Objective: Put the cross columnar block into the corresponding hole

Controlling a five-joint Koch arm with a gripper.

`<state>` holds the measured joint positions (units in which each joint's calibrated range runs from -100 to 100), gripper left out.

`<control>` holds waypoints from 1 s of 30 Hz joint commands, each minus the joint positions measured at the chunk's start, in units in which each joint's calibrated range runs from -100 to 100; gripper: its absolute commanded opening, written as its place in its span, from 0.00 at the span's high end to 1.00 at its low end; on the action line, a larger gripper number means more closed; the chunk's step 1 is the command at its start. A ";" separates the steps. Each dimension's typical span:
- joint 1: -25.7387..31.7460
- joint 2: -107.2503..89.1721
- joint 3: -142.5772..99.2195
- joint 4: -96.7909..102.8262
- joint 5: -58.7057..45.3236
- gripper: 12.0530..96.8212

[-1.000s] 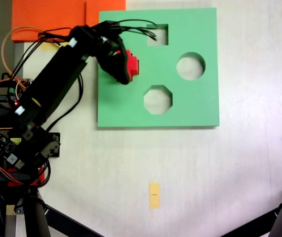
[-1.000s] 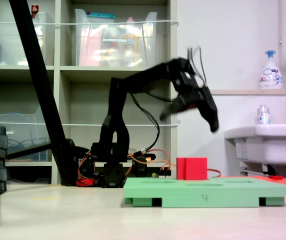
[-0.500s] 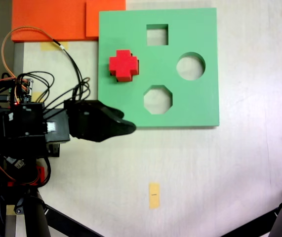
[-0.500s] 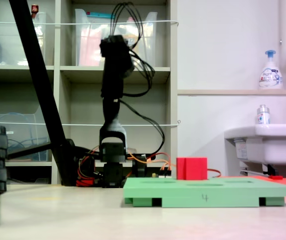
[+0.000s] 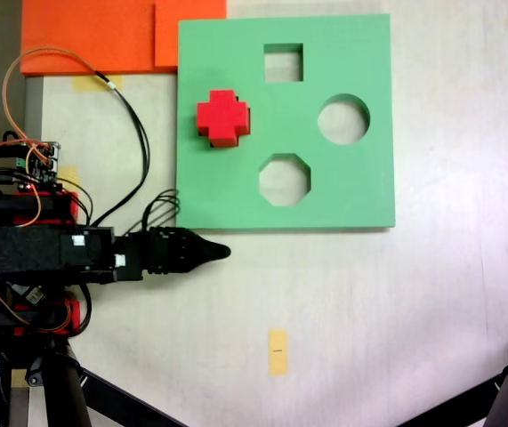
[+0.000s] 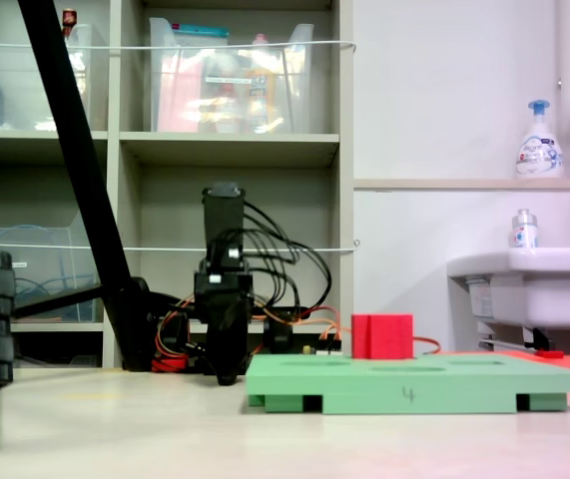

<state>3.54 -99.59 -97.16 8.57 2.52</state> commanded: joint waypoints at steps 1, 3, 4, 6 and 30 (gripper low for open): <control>0.49 -0.41 -2.84 0.73 -0.15 0.56; 0.44 -0.41 -2.84 0.73 -0.29 0.56; 0.44 -0.41 -2.84 0.73 -0.59 0.56; 0.39 -0.41 -2.84 0.73 -2.44 0.55; -1.76 -0.41 -2.84 -8.13 -4.30 0.57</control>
